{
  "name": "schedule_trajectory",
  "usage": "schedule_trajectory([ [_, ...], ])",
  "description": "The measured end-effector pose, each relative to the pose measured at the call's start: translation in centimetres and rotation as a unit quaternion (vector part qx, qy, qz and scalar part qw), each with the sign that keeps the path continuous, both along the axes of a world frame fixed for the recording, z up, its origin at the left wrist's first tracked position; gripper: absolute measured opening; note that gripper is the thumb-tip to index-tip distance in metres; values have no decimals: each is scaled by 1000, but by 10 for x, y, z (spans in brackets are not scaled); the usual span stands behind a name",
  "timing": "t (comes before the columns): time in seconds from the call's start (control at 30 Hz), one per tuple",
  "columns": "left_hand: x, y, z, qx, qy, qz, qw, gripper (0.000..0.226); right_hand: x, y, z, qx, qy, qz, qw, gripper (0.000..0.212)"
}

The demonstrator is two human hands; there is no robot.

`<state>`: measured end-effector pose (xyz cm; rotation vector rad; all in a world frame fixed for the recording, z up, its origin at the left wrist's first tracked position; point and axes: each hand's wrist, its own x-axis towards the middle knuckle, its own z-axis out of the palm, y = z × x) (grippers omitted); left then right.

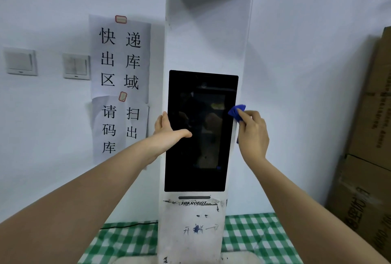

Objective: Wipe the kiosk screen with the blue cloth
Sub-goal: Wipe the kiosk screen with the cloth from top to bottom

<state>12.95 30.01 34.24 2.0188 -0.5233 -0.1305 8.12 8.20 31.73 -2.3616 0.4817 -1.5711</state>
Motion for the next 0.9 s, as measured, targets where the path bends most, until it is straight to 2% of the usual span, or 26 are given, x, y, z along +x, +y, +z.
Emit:
schedule_trajectory([
  [0.13, 0, 3, 0, -12, 5, -9, 1000, 94, 5, 3, 19, 39, -39, 16, 998, 38],
  [0.33, -2, 4, -7, -63, -8, 4, 998, 90, -6, 3, -25, -48, 46, -24, 997, 47],
  [0.47, -5, 3, -11, -93, -2, 20, 995, 87, 0, 6, 0, -48, 9, -33, 998, 42],
  [0.57, -5, 5, -15, -80, 14, 19, 996, 87, 7, 15, -2, -51, -10, -47, 998, 47],
  [0.73, -5, 9, -21, -54, 29, -2, 998, 89, 6, 19, -31, -187, 33, -63, 980, 63],
  [0.9, -3, 9, -24, -47, 27, -10, 998, 91, 11, 26, -6, -157, -3, -54, 986, 56],
])
